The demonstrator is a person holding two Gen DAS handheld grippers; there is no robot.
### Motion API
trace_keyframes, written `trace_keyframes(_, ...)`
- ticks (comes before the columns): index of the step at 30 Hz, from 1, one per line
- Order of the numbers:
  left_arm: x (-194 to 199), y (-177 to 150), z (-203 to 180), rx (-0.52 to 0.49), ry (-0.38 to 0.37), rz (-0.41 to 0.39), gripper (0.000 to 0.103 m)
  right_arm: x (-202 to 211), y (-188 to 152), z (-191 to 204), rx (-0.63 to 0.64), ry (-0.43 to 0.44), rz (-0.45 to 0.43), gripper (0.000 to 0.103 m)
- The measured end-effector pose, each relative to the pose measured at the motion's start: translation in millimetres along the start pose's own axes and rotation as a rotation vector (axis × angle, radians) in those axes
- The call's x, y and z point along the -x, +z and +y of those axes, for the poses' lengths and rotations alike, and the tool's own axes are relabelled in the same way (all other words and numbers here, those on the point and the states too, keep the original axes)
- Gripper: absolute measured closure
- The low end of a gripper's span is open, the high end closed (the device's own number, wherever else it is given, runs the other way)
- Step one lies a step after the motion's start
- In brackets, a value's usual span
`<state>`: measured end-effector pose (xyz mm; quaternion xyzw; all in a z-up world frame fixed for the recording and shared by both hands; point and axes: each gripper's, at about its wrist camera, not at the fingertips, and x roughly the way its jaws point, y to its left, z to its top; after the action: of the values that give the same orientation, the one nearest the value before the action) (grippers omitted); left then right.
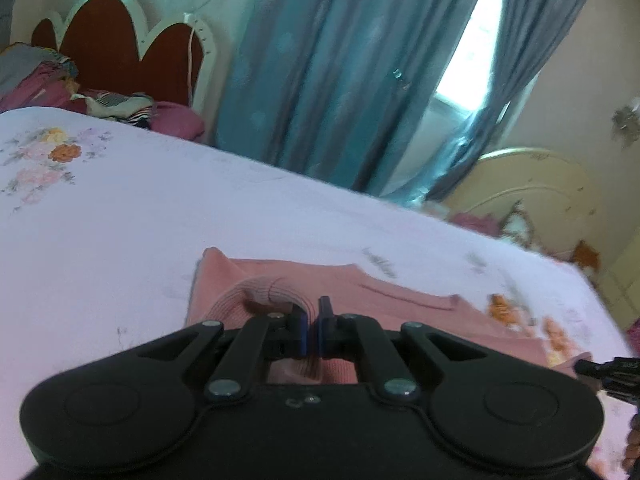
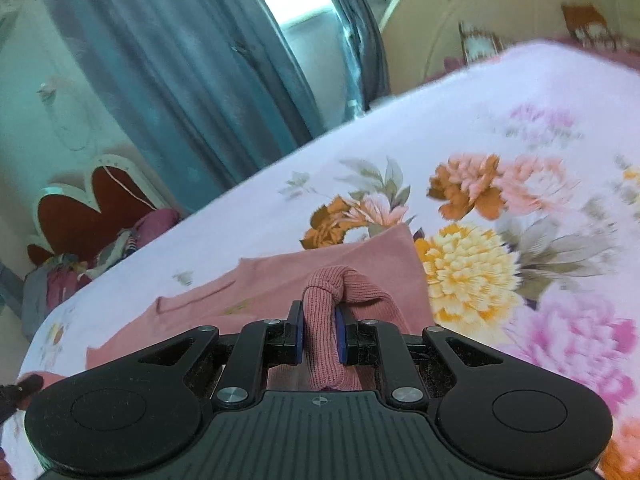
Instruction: Fold small clothes
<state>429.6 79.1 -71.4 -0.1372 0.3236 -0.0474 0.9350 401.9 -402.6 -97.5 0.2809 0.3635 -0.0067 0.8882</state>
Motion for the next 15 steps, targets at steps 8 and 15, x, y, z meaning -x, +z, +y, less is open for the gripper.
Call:
trace_keyframes(8, -60.9, -2.8, 1.8, -0.079, 0.12, 0.098, 0.086, -58.2, 11.0, -13.4, 0.0, -0.059, 0.058, 0.071)
trace_keyframes(15, -48.9, 8.8, 21.6, -0.139, 0.156, 0.067, 0.054, -51.4, 26.7, -14.6, 0.133, -0.058, -0.024, 0.045)
